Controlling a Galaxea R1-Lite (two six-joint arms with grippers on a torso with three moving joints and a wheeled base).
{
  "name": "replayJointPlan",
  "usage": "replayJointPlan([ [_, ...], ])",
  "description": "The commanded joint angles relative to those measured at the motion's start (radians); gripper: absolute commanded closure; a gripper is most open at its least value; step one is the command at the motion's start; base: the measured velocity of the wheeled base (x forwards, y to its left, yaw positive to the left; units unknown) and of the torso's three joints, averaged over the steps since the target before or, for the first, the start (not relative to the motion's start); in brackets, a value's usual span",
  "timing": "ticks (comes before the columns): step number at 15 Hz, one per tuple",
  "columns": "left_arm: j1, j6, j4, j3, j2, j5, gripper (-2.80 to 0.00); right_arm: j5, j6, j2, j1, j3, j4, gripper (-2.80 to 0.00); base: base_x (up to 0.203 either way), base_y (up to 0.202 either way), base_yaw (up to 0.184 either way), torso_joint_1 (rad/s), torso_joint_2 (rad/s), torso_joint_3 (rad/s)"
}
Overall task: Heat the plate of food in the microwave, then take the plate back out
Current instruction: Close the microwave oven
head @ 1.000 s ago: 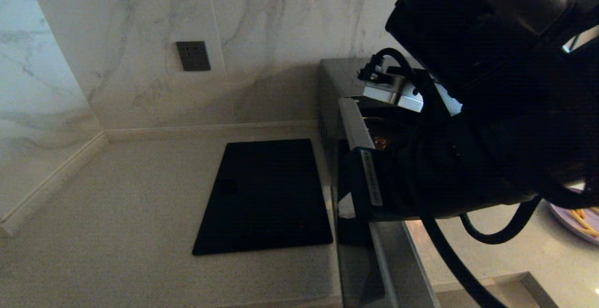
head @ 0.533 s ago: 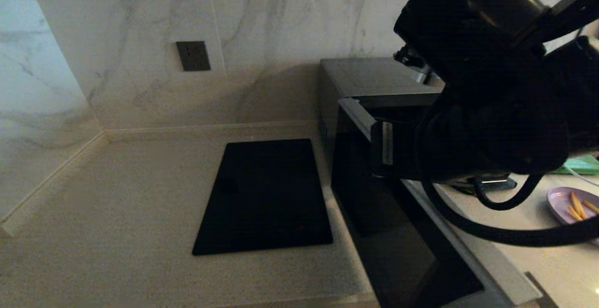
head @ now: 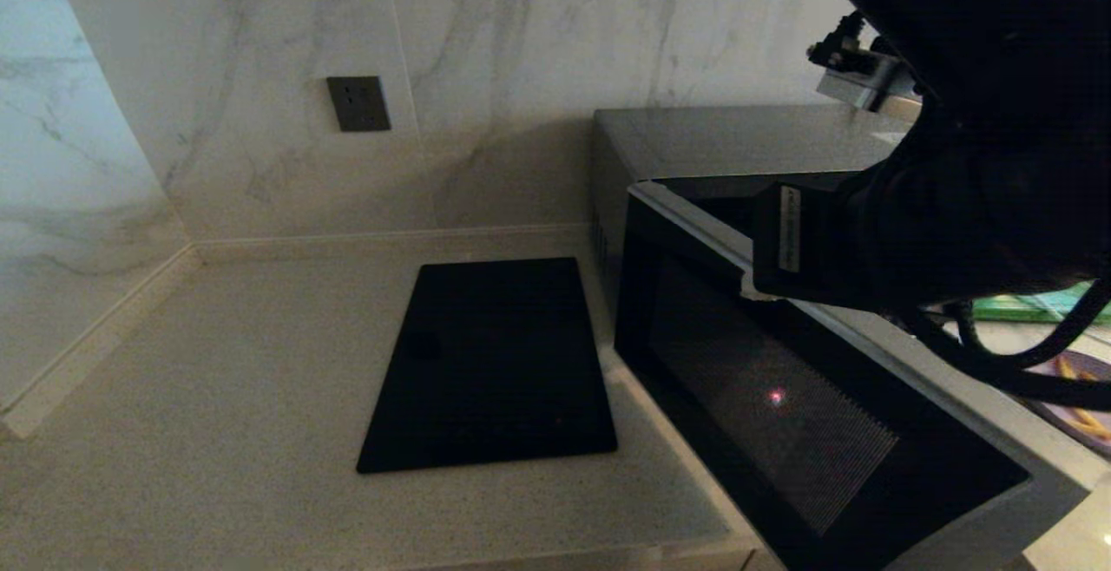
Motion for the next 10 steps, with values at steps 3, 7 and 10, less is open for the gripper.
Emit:
replayJointPlan([
  [3,0.0,-0.001,0.0,0.0,0.002,0.0,0.0,-0.012,0.026,-0.086,0.002,0.11,0.176,0.0,0.0,0.0,0.0,0.0,0.0,0.0],
  [7,0.0,-0.001,0.0,0.0,0.002,0.0,0.0,-0.056,0.134,-0.107,-0.032,0.156,0.275,0.0,0.0,0.0,0.0,0.0,0.0,0.0],
  [10,0.0,-0.001,0.0,0.0,0.002,0.0,0.0,-0.111,0.147,-0.102,-0.097,0.183,0.273,0.0,0.0,0.0,0.0,0.0,0.0,0.0],
])
